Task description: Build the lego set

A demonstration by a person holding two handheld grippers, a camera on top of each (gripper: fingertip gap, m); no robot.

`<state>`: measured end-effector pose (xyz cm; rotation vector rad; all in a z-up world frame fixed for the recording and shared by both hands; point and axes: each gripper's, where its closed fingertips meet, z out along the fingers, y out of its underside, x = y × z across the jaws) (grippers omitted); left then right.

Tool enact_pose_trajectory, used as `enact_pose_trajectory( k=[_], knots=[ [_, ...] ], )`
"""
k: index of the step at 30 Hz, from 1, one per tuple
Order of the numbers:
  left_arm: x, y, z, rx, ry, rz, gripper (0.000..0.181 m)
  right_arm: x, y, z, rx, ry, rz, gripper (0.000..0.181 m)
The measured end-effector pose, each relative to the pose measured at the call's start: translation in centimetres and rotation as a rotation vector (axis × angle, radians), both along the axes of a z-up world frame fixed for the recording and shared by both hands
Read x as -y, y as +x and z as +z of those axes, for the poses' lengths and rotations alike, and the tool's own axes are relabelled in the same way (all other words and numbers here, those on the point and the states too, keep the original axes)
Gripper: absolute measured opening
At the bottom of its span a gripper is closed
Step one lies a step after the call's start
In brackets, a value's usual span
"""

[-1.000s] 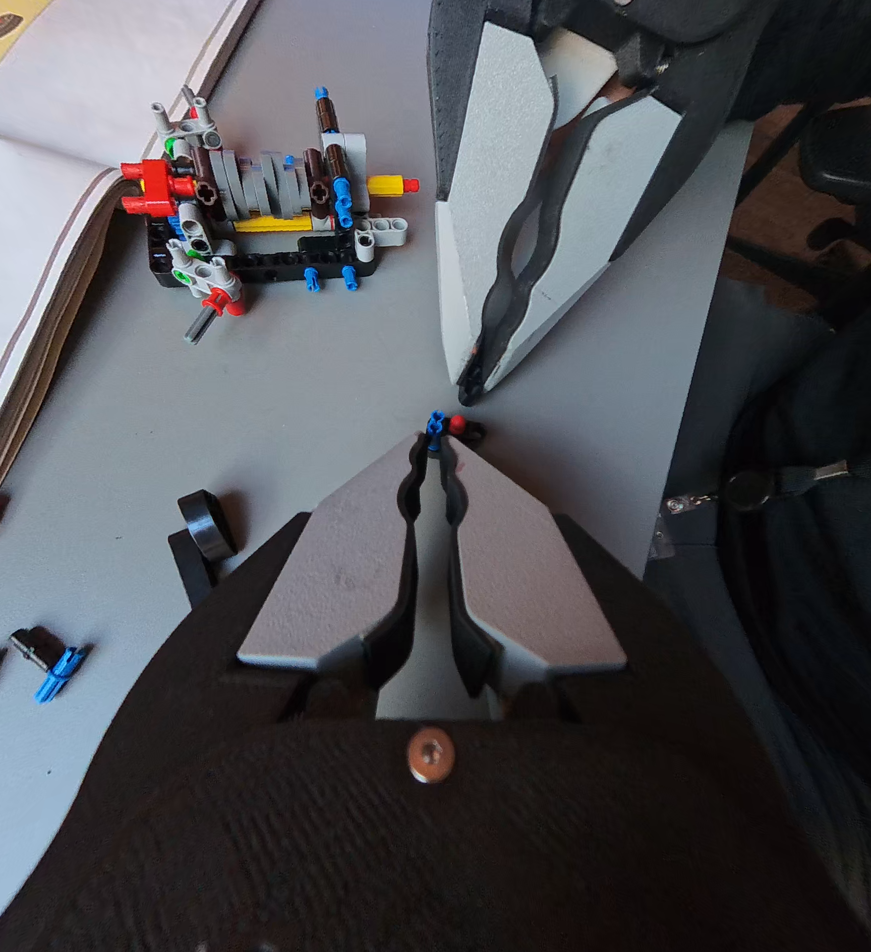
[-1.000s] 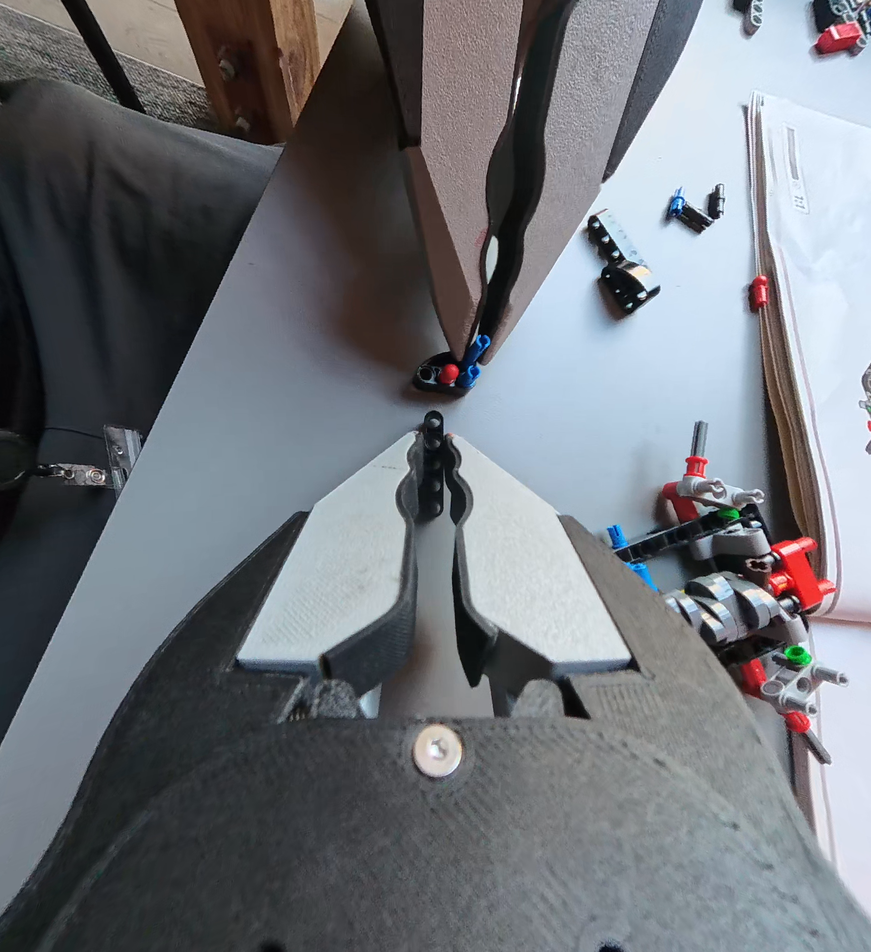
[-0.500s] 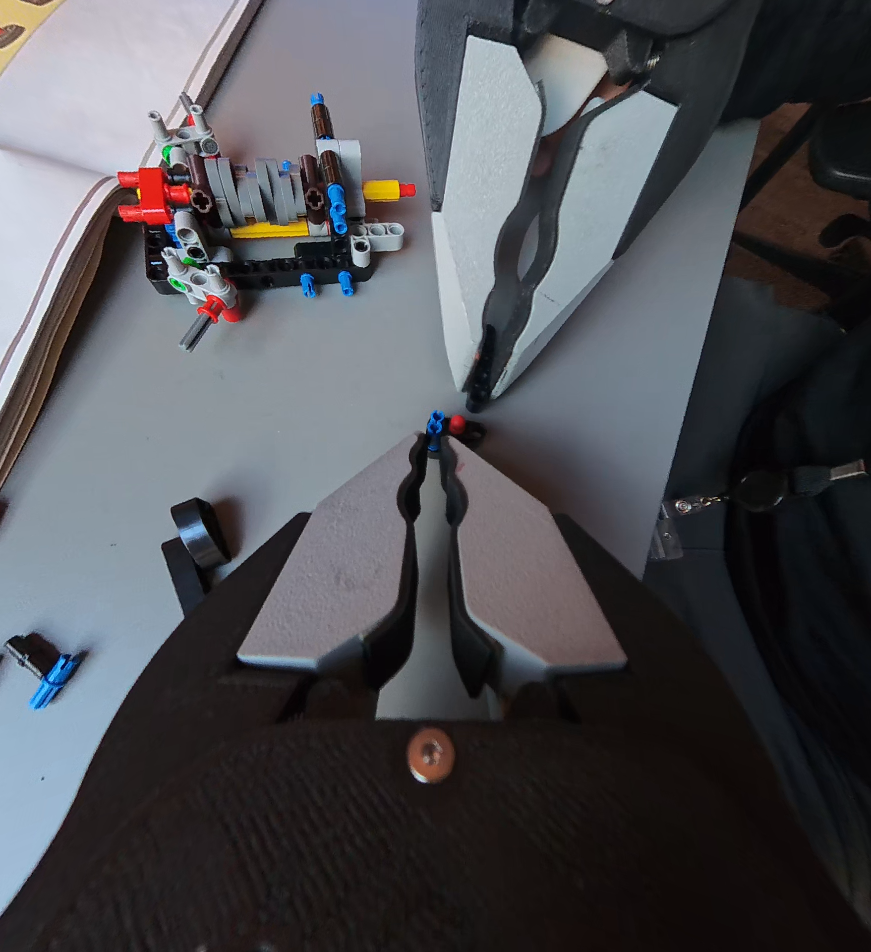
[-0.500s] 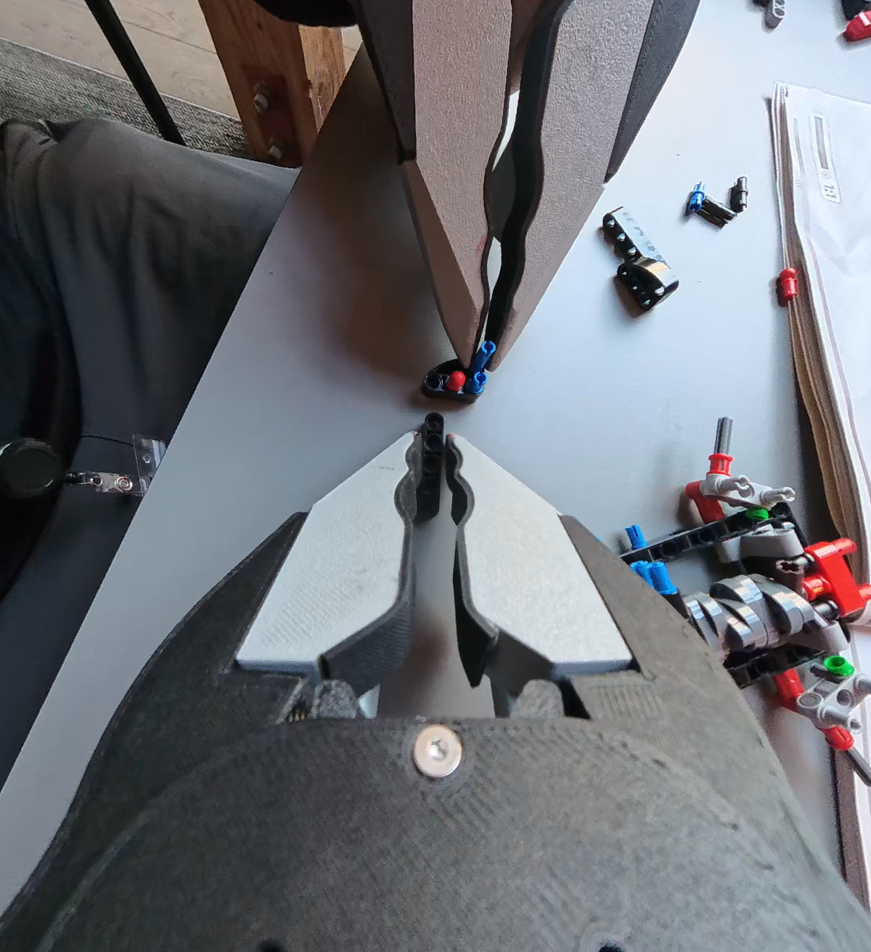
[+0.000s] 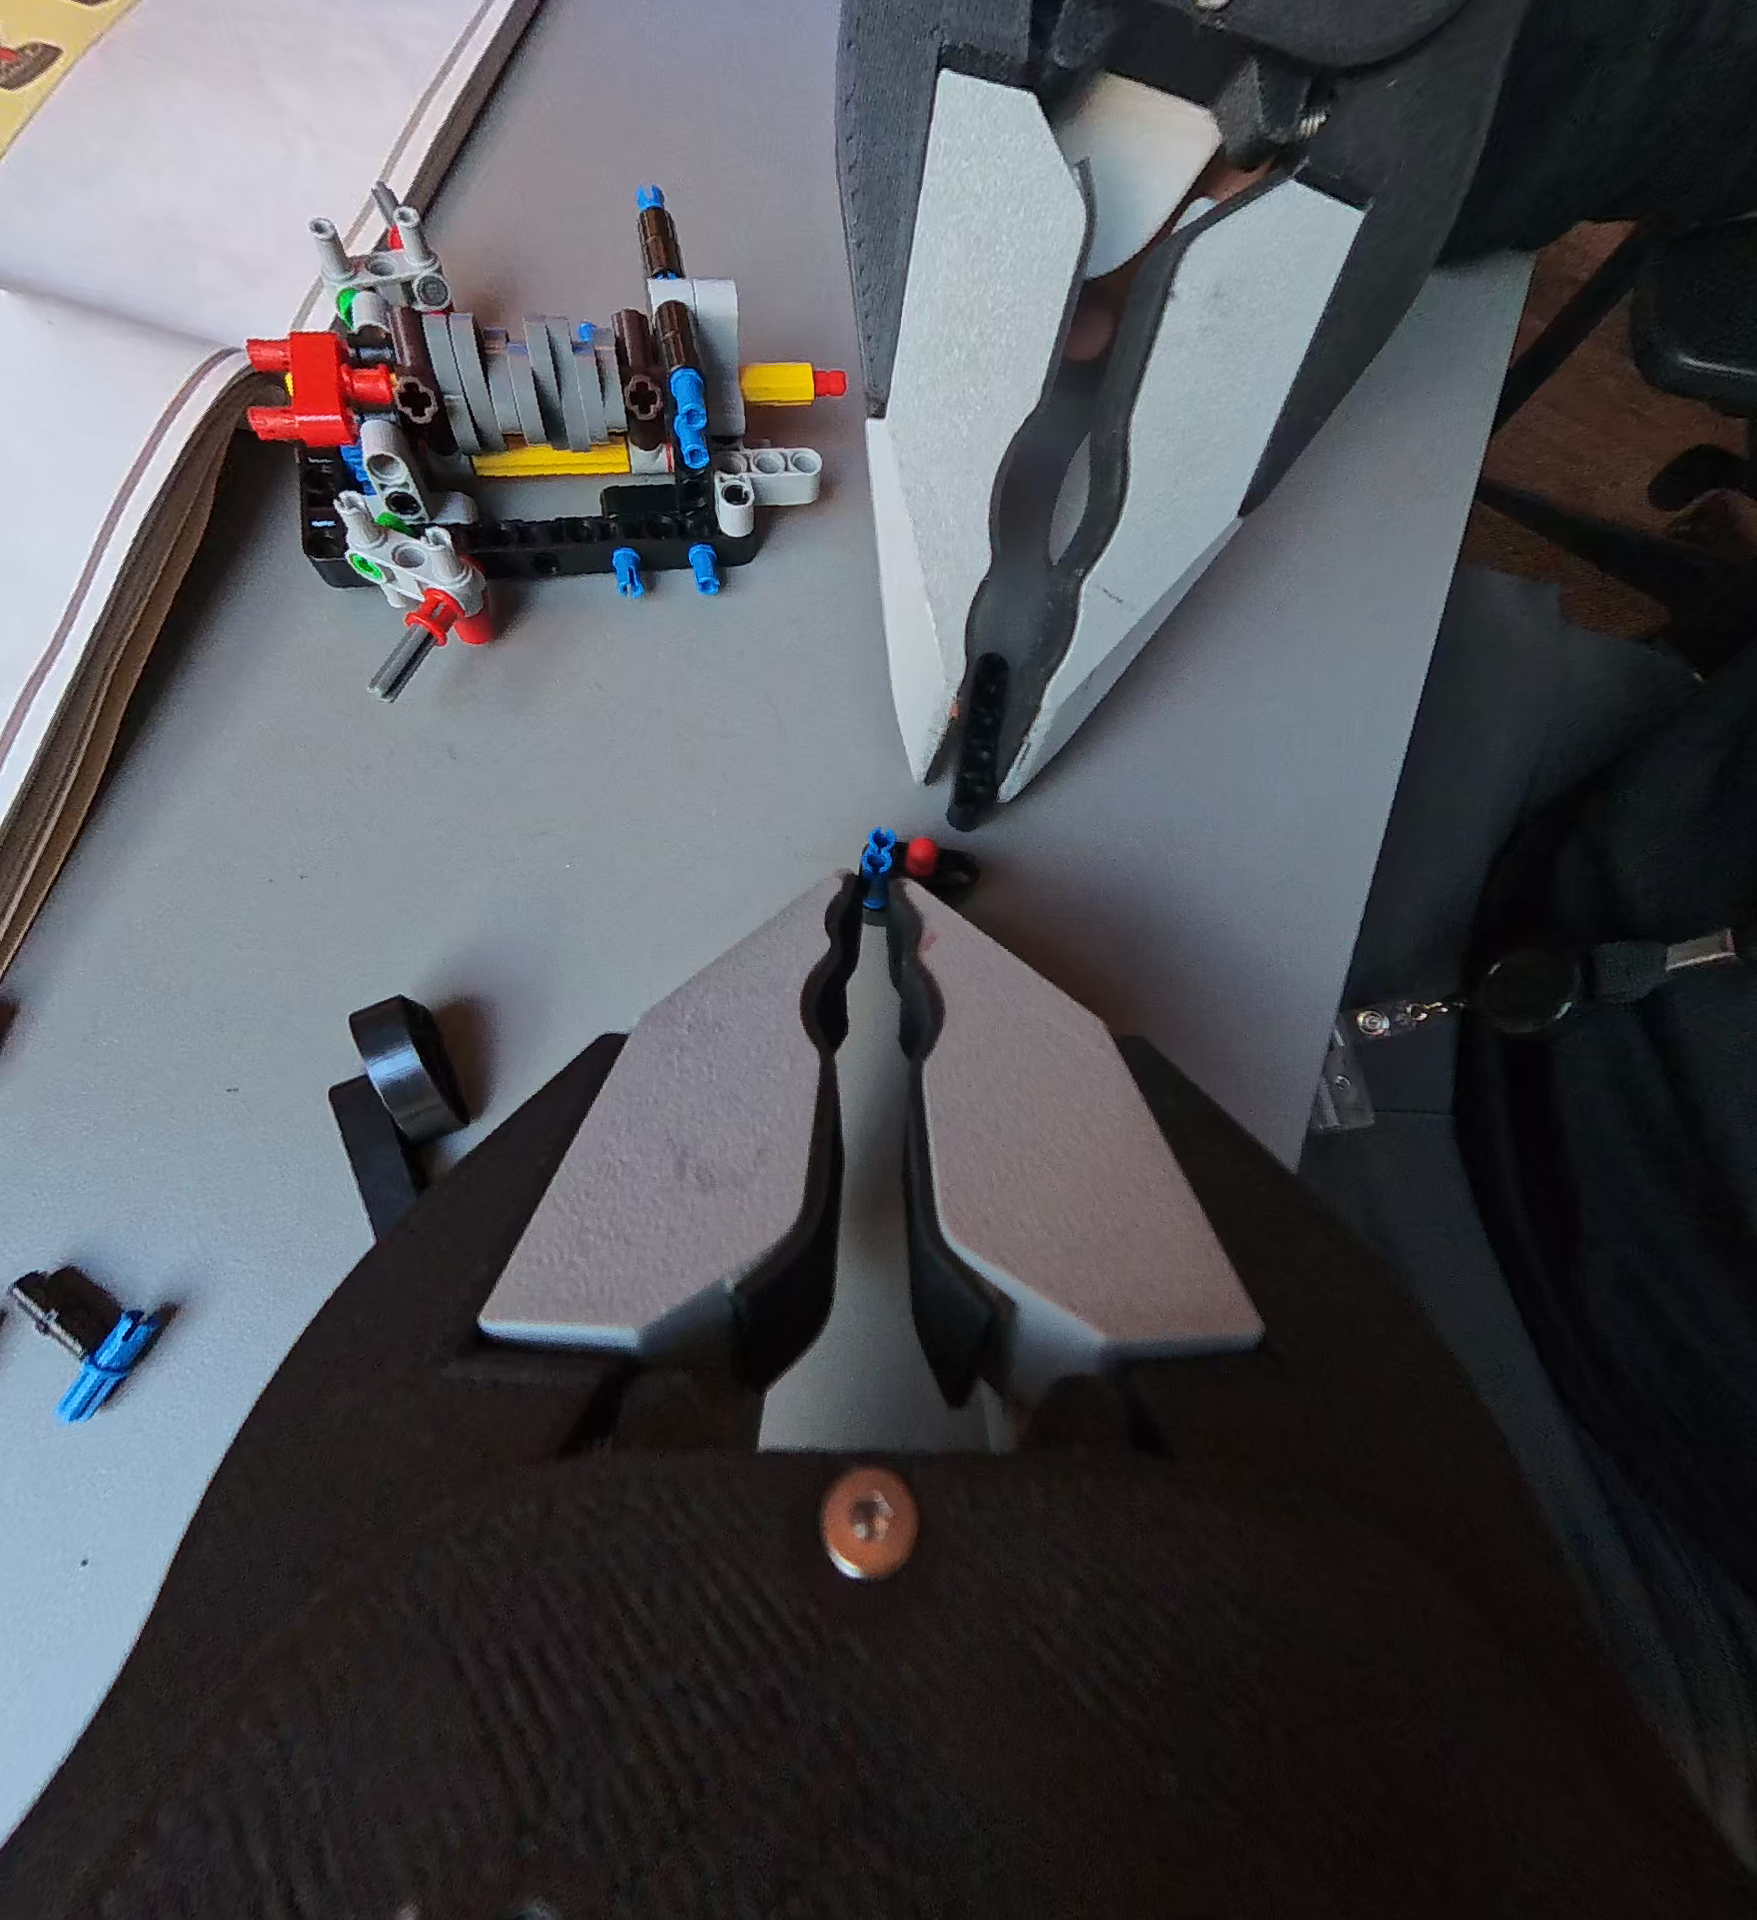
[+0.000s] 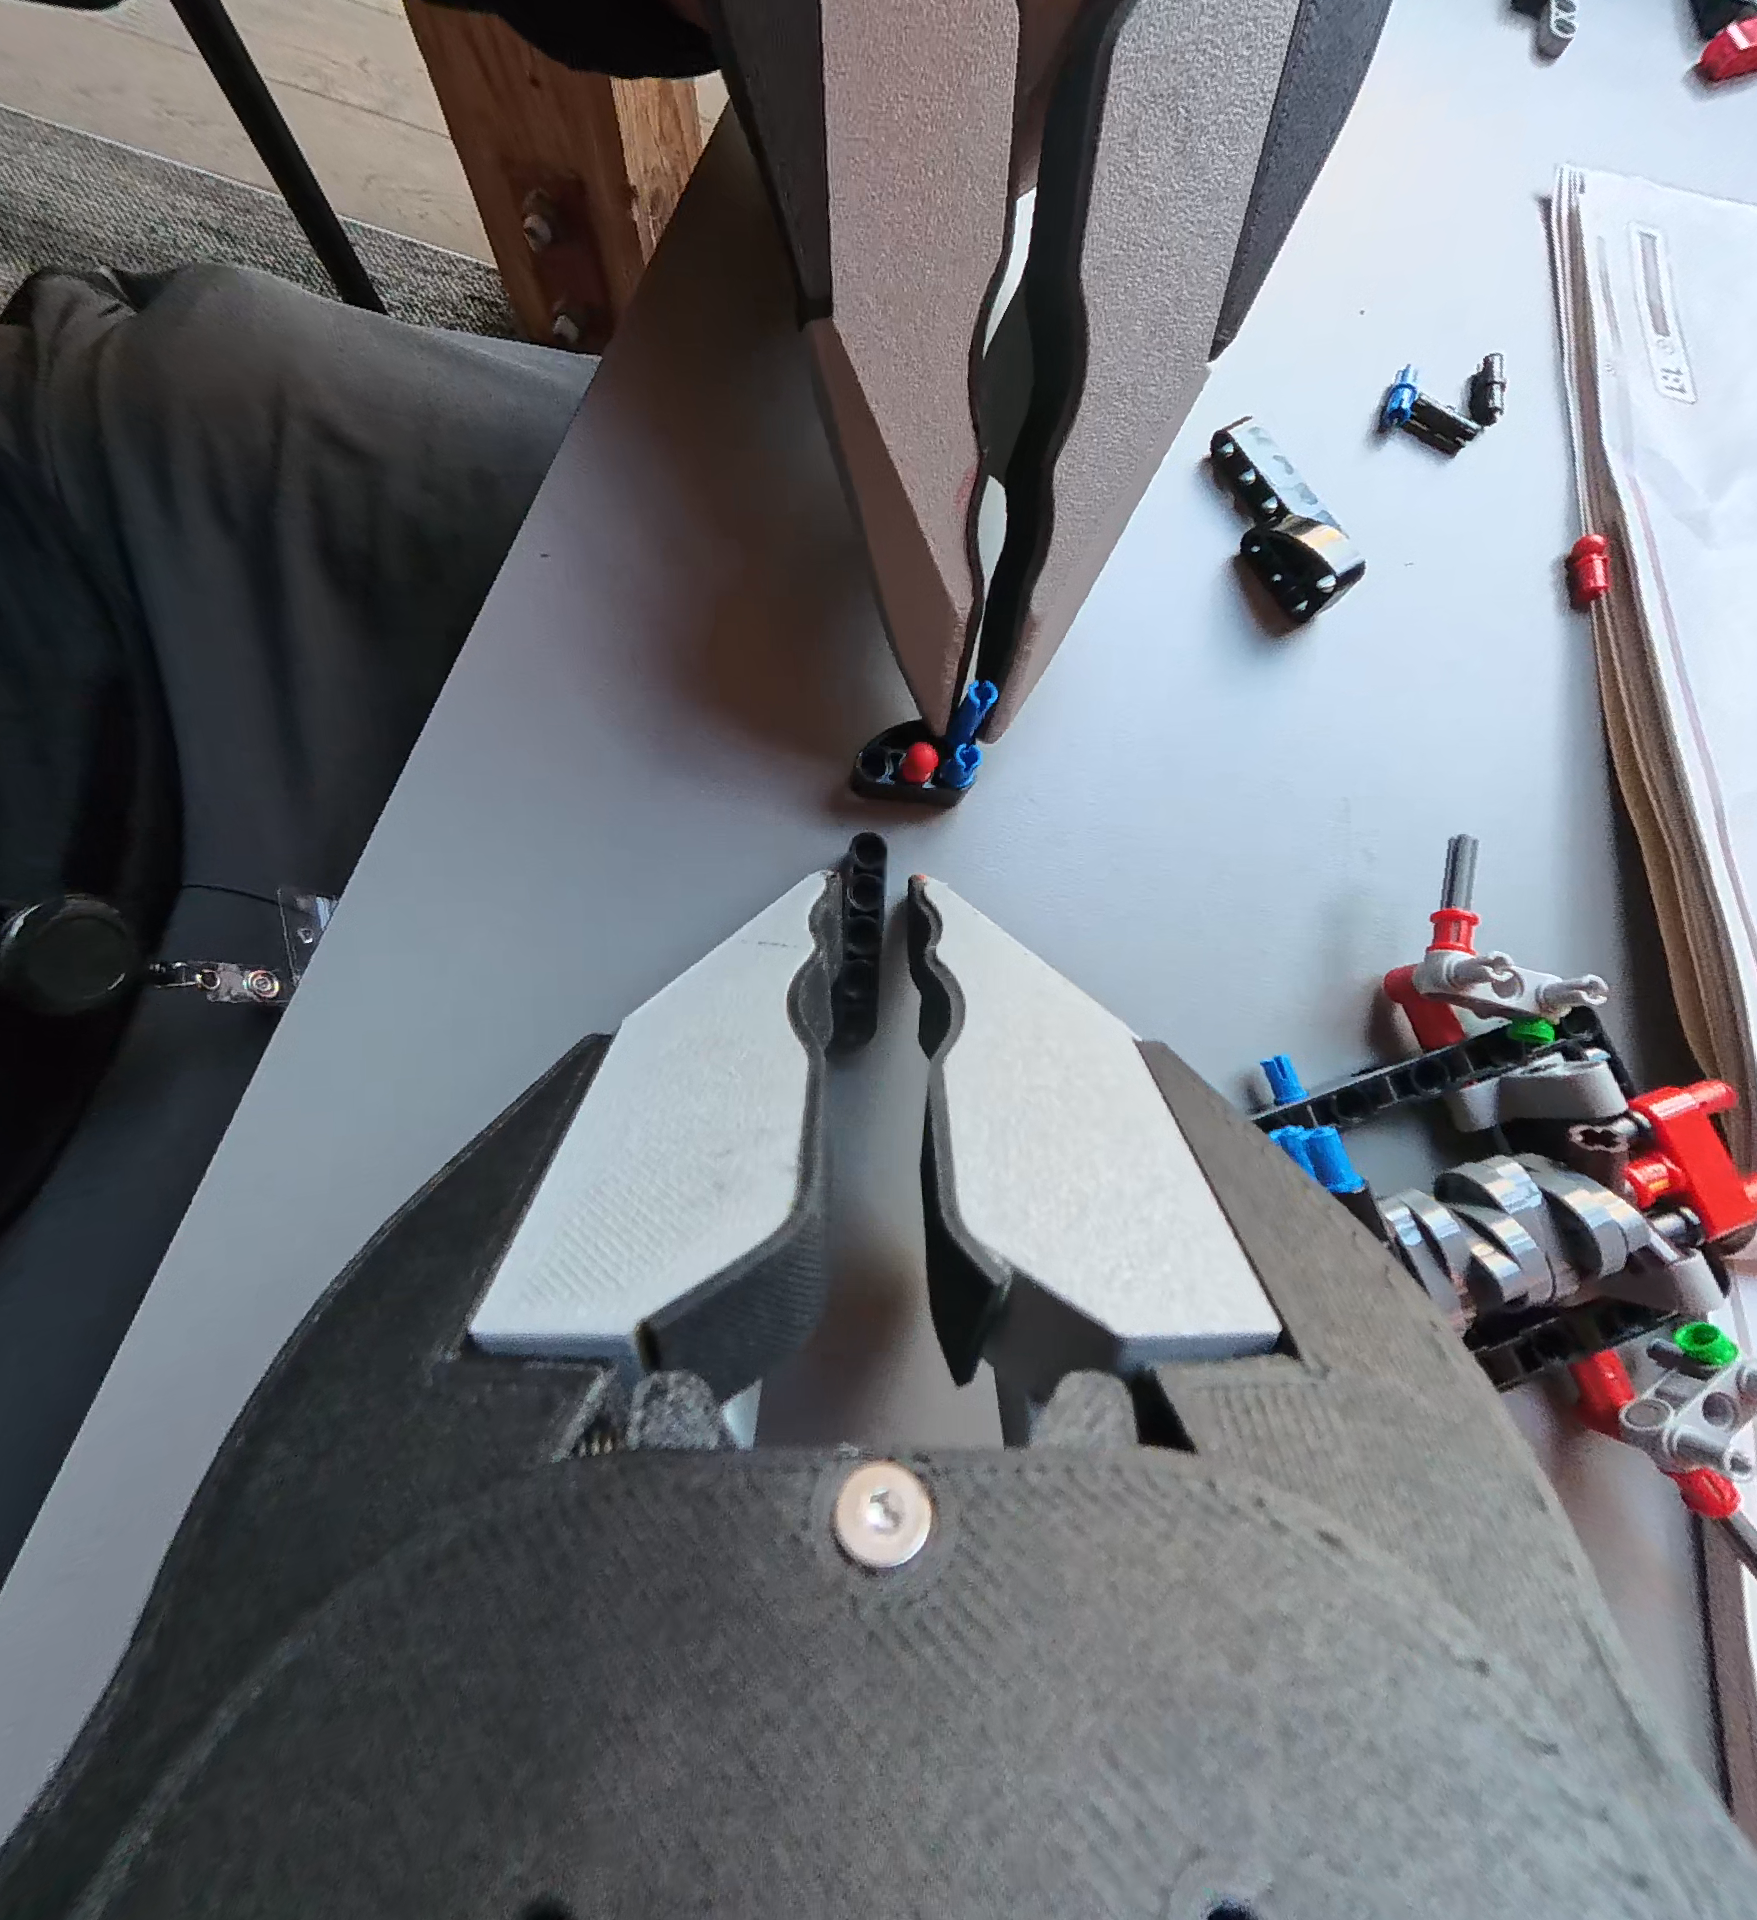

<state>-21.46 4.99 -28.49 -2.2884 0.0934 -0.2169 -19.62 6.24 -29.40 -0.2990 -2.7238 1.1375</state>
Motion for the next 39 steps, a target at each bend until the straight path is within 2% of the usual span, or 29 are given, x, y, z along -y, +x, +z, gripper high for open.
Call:
enact_pose_trajectory(
  k=[24,33,39],
  knots=[
    [0.0,-0.2,0.1,-0.005,0.001,0.011,0.002,-0.1,0.0,0.6,0.000,-0.027,0.003,0.013],
    [0.1,0.4,0.0,0.002,-0.002,-0.031,0.002,-0.3,0.2,0.1,0.025,-0.011,0.004,0.012],
    [0.3,1.3,0.0,0.013,0.000,-0.087,0.002,-0.1,0.6,0.1,0.040,-0.014,0.021,0.005]
  ],
)
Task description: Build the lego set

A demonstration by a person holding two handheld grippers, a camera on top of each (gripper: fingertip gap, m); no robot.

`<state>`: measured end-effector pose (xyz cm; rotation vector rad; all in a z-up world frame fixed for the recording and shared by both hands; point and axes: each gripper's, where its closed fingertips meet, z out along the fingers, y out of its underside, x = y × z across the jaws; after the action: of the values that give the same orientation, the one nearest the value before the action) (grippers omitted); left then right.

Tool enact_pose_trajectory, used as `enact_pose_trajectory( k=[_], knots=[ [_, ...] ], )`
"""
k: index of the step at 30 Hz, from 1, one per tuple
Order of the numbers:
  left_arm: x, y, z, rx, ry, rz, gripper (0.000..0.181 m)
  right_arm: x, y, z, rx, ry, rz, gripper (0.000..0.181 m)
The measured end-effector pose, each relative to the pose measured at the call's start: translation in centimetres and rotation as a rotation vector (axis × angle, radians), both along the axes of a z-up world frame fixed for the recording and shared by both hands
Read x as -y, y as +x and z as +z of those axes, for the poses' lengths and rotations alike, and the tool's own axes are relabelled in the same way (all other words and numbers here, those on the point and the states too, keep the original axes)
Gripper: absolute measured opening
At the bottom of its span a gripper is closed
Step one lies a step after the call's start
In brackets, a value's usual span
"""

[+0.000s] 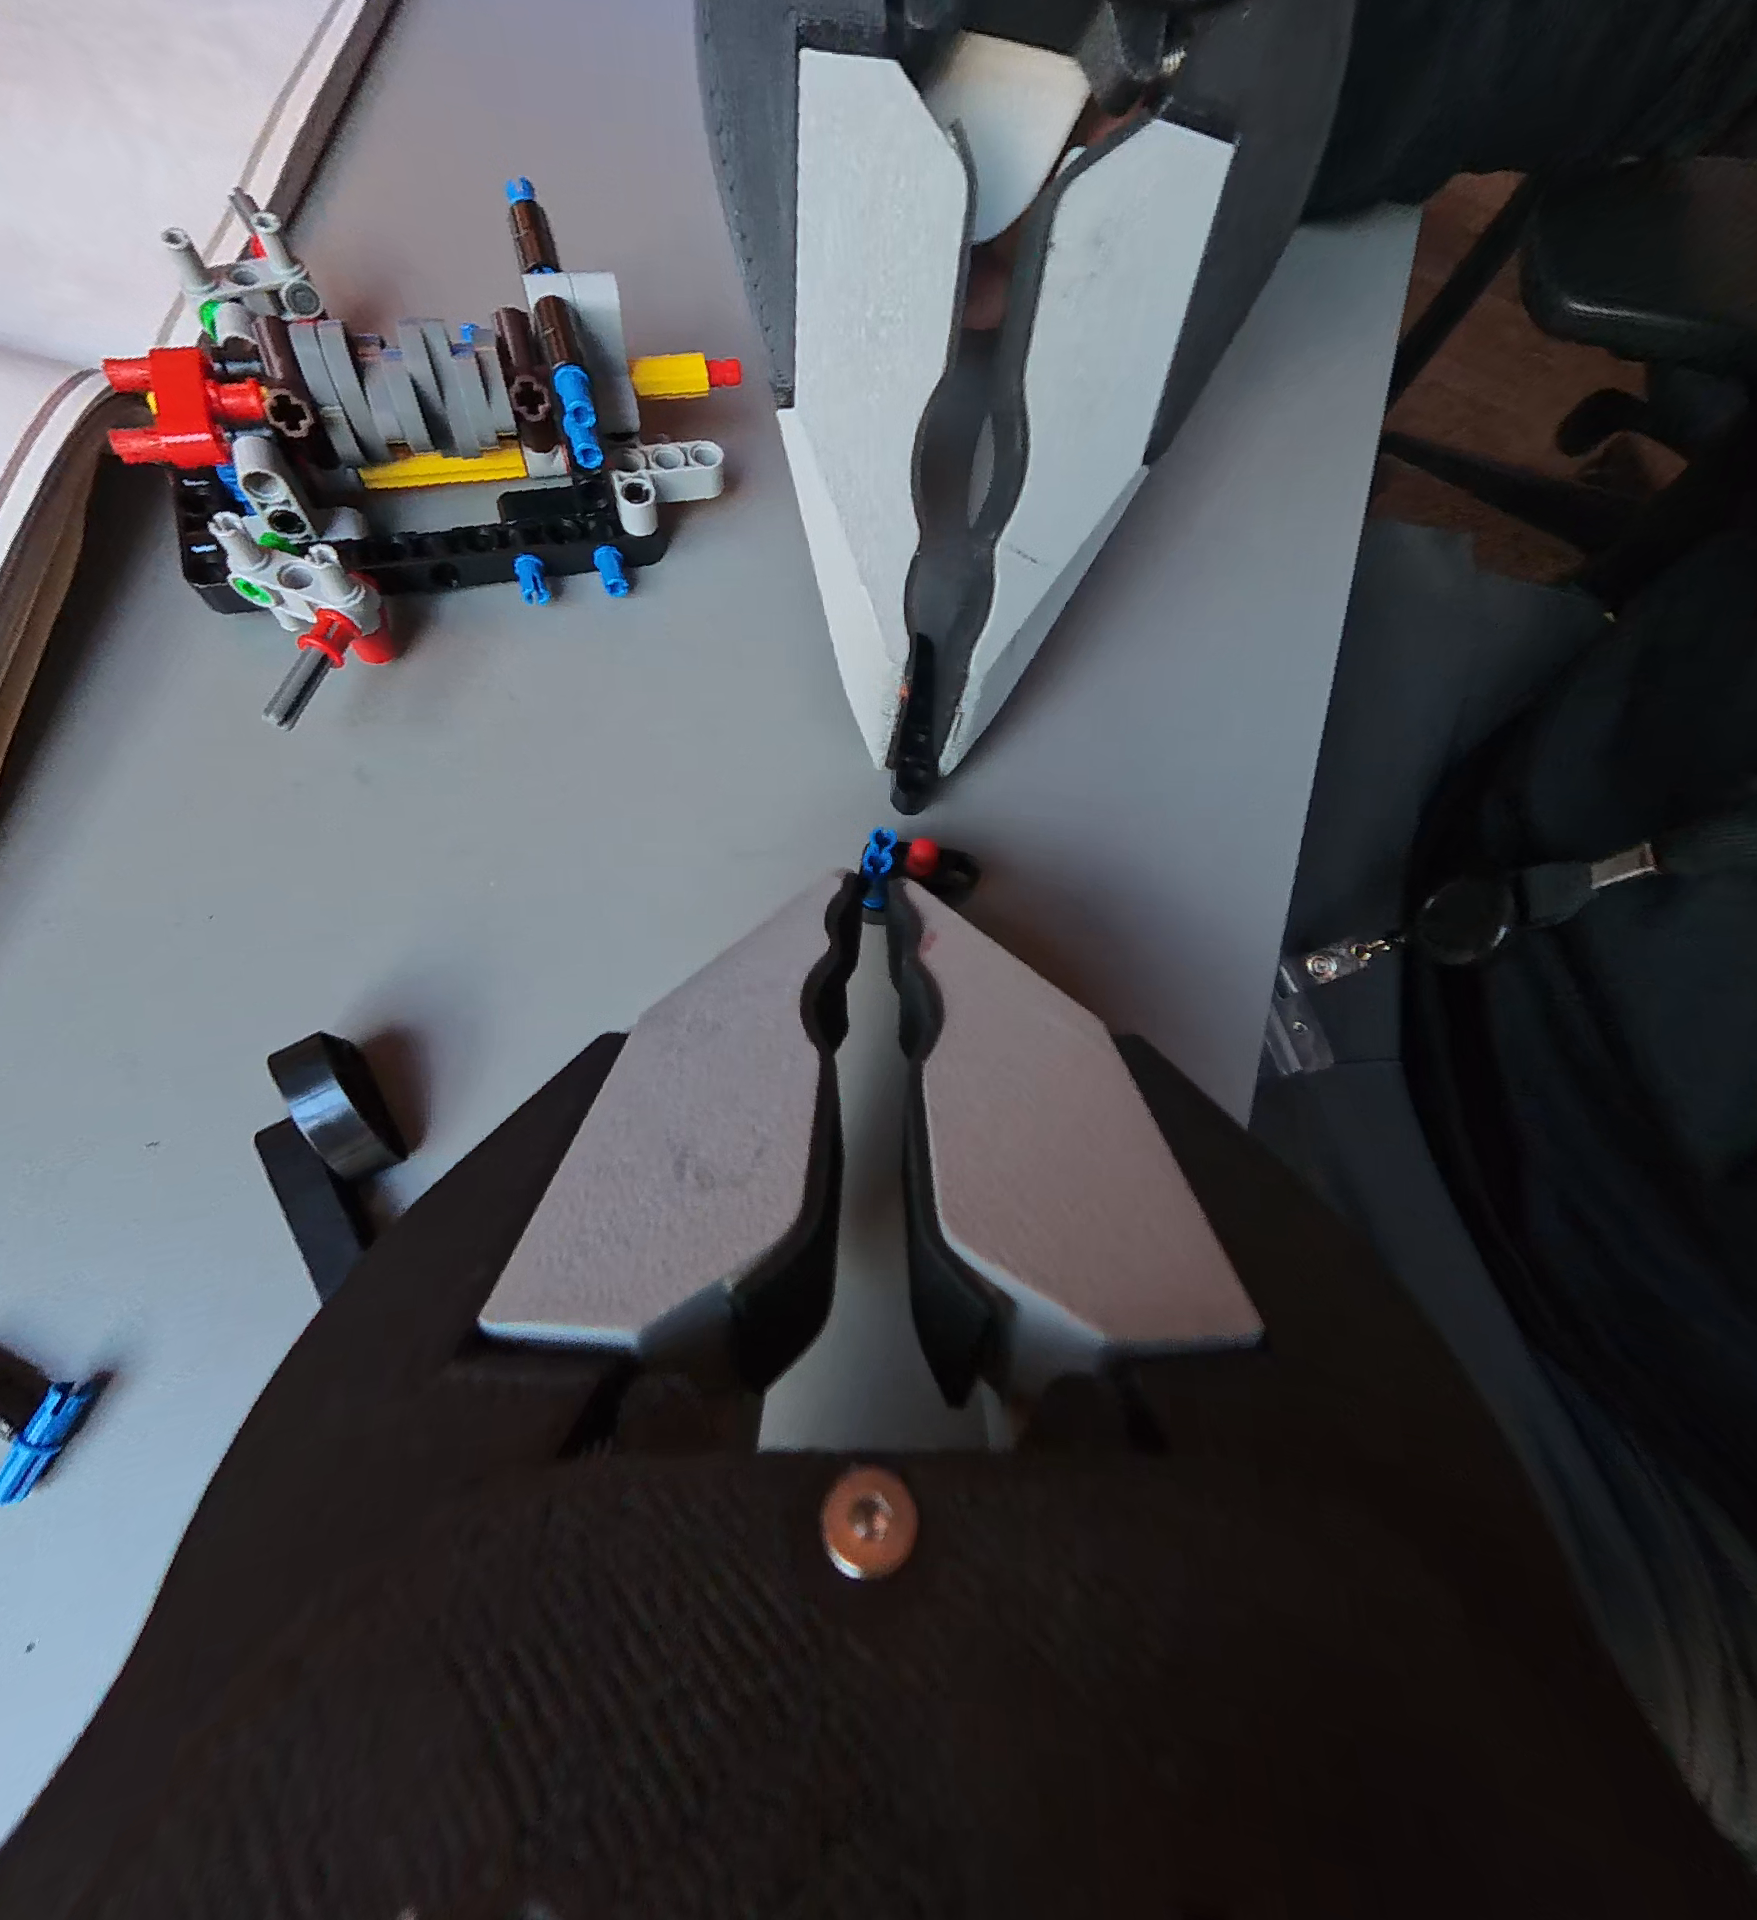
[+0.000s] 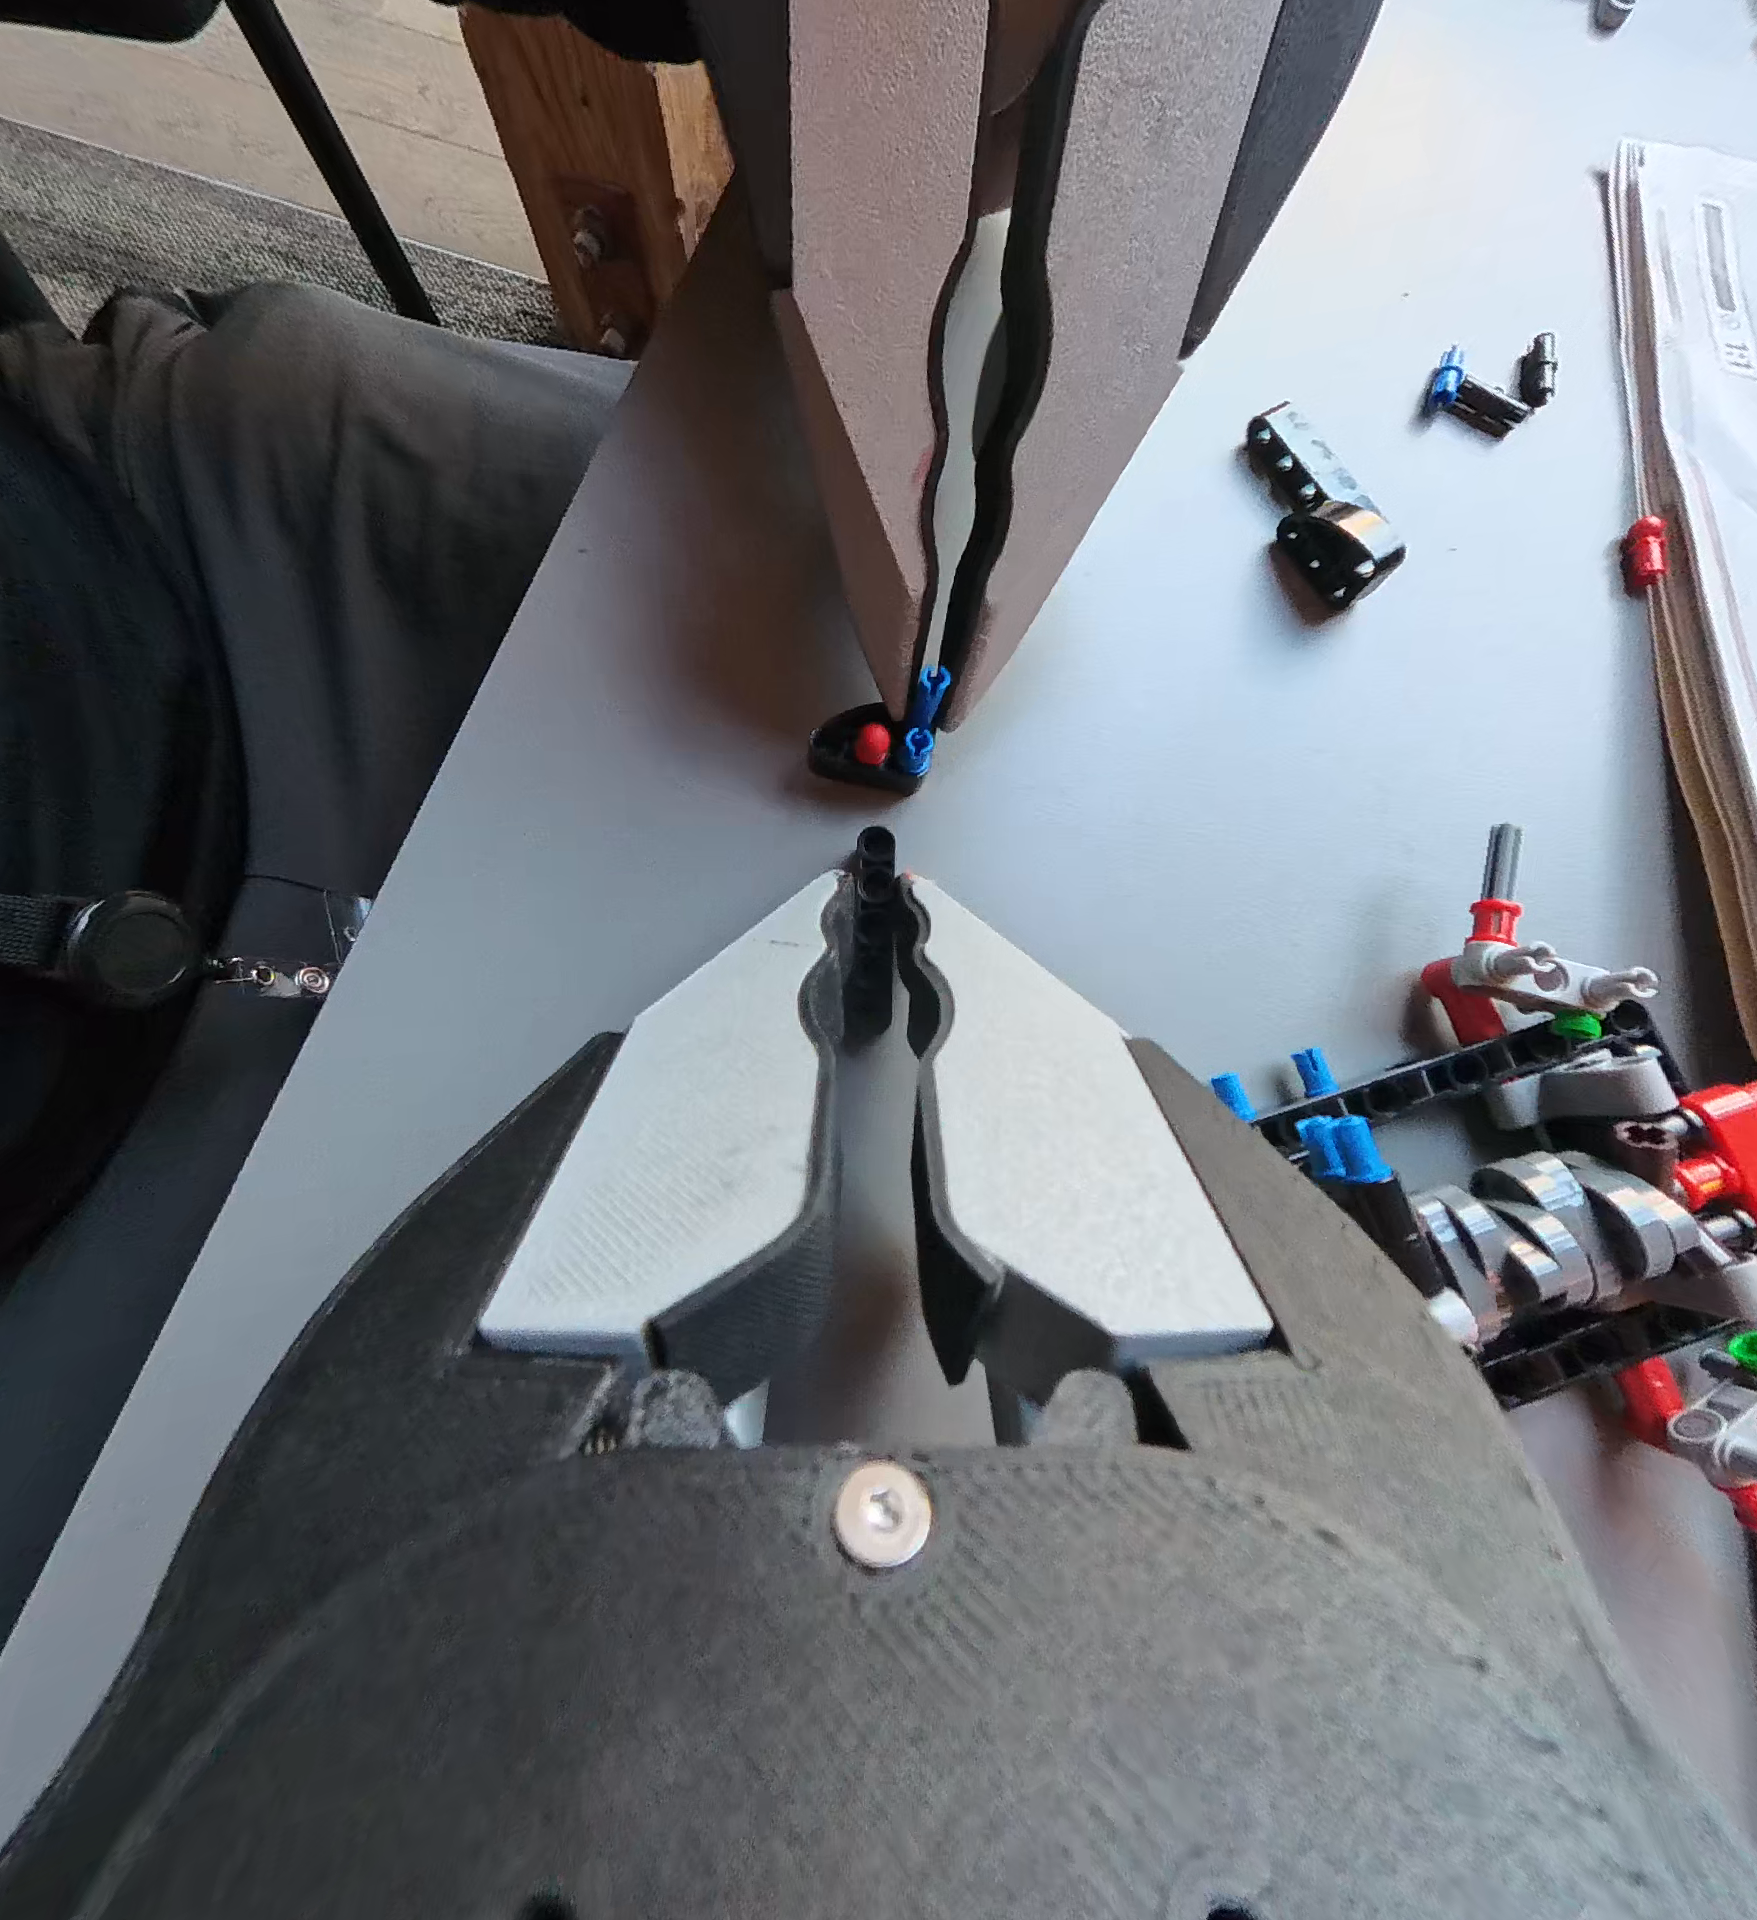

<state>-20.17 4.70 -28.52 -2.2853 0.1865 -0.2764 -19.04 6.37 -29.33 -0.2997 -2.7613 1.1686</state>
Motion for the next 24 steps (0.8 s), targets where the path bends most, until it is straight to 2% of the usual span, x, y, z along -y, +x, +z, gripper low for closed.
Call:
enact_pose_trajectory(
  k=[10,15,24],
  knots=[
    [-1.0,0.6,-0.1,-0.021,0.004,-0.016,0.003,0.7,-0.7,3.5,0.040,-0.153,-0.061,0.005],
    [-1.6,0.9,-0.1,-0.051,0.011,-0.035,0.003,0.8,-0.6,2.7,0.008,-0.065,-0.053,0.005],
    [-1.6,0.9,-0.1,-0.071,0.015,-0.019,0.003,0.6,-0.5,2.3,0.037,-0.015,-0.077,0.005]
  ],
)
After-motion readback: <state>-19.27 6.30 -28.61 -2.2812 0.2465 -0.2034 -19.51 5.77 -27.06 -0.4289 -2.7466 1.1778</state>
